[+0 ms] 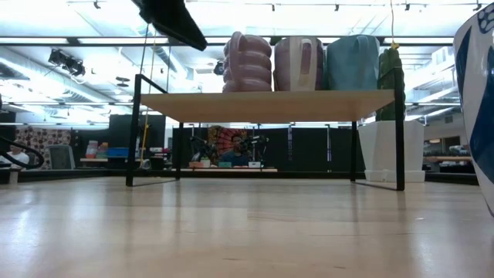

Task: Place coffee mugs
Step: Put the blue patterned mug on the shelf

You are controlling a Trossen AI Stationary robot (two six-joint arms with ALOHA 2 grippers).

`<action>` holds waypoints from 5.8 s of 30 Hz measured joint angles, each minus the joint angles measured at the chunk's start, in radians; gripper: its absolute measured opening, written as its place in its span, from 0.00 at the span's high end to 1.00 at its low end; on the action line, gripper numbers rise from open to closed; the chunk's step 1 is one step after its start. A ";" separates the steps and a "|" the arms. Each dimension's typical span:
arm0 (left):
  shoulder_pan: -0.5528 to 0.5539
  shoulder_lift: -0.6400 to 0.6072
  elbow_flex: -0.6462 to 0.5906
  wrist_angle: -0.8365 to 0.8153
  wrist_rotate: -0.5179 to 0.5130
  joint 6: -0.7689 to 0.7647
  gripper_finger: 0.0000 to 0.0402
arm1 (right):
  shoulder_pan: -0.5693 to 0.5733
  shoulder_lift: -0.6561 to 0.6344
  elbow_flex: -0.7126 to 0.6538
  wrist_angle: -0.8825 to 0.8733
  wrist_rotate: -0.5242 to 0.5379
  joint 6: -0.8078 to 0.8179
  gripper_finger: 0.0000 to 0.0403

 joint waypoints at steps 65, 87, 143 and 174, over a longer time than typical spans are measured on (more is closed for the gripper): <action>-0.472 -0.113 -0.233 0.118 0.305 -0.343 0.60 | -0.091 0.586 0.379 -0.442 -0.701 -0.095 0.93; -0.528 -0.113 -0.233 0.114 0.205 -0.395 0.60 | -0.243 0.588 0.523 -0.297 -0.676 -0.345 0.93; -0.299 0.212 -0.016 0.180 0.254 0.060 0.60 | 0.008 0.359 0.396 -0.499 -0.361 0.151 0.54; -0.095 0.628 0.532 -0.078 0.512 0.443 0.60 | 0.243 0.186 0.157 -0.473 -0.173 0.607 0.54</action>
